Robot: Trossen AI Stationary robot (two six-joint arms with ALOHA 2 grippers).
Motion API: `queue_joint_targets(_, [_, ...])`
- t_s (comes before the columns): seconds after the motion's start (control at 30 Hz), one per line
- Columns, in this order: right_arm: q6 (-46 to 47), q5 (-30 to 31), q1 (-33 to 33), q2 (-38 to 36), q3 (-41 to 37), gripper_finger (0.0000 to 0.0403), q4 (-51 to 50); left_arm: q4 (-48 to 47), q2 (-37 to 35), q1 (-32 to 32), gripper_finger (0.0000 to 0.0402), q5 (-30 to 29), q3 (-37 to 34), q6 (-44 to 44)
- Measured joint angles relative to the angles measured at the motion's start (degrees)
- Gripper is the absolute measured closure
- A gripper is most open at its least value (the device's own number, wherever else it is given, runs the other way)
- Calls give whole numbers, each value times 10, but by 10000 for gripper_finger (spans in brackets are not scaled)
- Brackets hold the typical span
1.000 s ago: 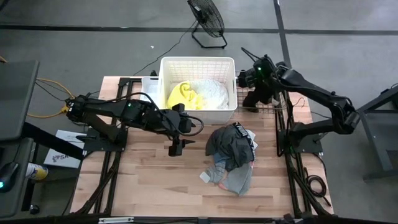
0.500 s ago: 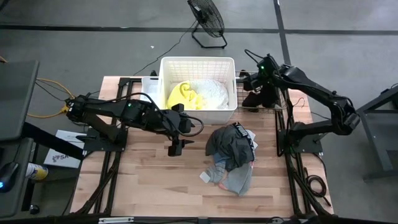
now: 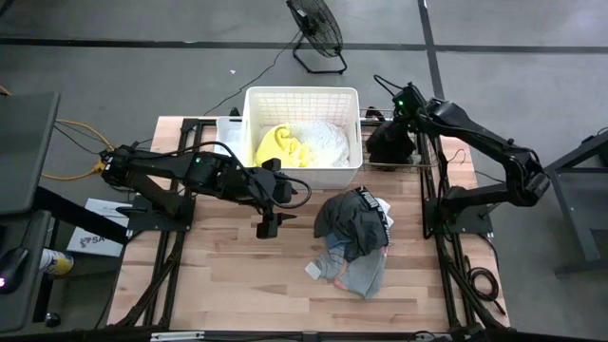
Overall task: Pick & Place Cloths
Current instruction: Put the black shorts into the wire basket, then put the gray shorts into the wire basket
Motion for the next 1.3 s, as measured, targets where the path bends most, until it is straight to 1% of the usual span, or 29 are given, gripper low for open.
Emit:
queue_joint_targets(0.17, [-3,-3,0,-21,0,197,2,0,0,0,122,0,0,0])
queue_joint_targets(0.23, [-5,-27,0,-35,0,178,2,0,0,0,122,0,0,0])
queue_joint_targets(0.33, [-2,-117,0,-57,0,162,2,0,0,0,122,0,0,0])
queue_joint_targets(0.47, [24,-256,4,-84,0,157,-12,-2,0,0,122,0,0,-1])
queue_joint_targets(0.5, [30,-282,10,-88,0,157,-22,-4,0,0,122,0,0,-3])
queue_joint_targets(0.57, [42,-311,29,-95,0,156,-50,-10,0,0,122,0,0,-10])
queue_joint_targets(0.63, [57,-311,57,-98,0,156,-82,-26,0,0,122,4,0,-16])
queue_joint_targets(0.73, [94,-287,120,-108,-13,156,-105,-61,-3,-1,122,16,0,-35])
queue_joint_targets(0.87, [157,-243,219,-125,-56,156,-101,-110,-4,-12,122,10,0,-55])
queue_joint_targets(1.03, [206,-190,346,-139,-120,156,-67,-115,-4,-44,122,3,0,-57])
queue_joint_targets(1.13, [225,-171,412,-142,-146,157,-41,-125,-4,-62,122,-15,0,-62])
queue_joint_targets(1.3, [238,-122,514,-142,-158,157,13,-132,-18,-90,122,-73,-14,-91])
